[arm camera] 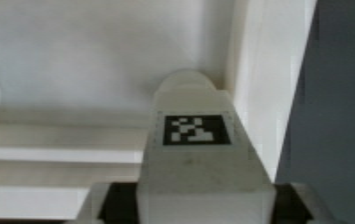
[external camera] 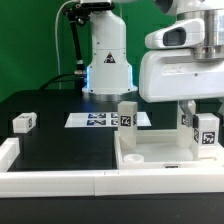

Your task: Assemble square table

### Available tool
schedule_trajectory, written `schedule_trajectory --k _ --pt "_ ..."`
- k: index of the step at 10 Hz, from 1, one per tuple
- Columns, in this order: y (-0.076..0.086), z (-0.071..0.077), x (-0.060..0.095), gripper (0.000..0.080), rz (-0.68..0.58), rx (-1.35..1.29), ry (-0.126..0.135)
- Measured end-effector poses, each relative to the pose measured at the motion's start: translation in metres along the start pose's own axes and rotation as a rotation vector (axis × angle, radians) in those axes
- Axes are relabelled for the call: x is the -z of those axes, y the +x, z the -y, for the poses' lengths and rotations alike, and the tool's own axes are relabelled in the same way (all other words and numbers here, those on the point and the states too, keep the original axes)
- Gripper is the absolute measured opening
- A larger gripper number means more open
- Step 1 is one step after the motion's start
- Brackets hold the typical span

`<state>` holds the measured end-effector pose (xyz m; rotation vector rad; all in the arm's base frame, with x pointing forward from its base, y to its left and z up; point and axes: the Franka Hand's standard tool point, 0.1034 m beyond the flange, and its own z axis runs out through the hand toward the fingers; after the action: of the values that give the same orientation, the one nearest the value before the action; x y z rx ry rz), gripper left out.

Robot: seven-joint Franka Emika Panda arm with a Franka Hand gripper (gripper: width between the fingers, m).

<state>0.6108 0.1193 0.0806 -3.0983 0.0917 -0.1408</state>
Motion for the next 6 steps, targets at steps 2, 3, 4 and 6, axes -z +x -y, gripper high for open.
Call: schedule_trajectory --k 2,3,4,6 --pt "0.0005 -0.0013 -0.0006 0.0290 -0.011 -0.174 0.006" --pt "0.0001 -0.0011 -0.0010 0.0290 -0.013 -0.310 0.006" --pt "-0.0005 -0.0010 -0.0012 0.0290 -0.013 -0.439 0.002" --pt "-0.0011 -0.0003 -0.0016 0.0291 -0.016 -0.658 -0.002"
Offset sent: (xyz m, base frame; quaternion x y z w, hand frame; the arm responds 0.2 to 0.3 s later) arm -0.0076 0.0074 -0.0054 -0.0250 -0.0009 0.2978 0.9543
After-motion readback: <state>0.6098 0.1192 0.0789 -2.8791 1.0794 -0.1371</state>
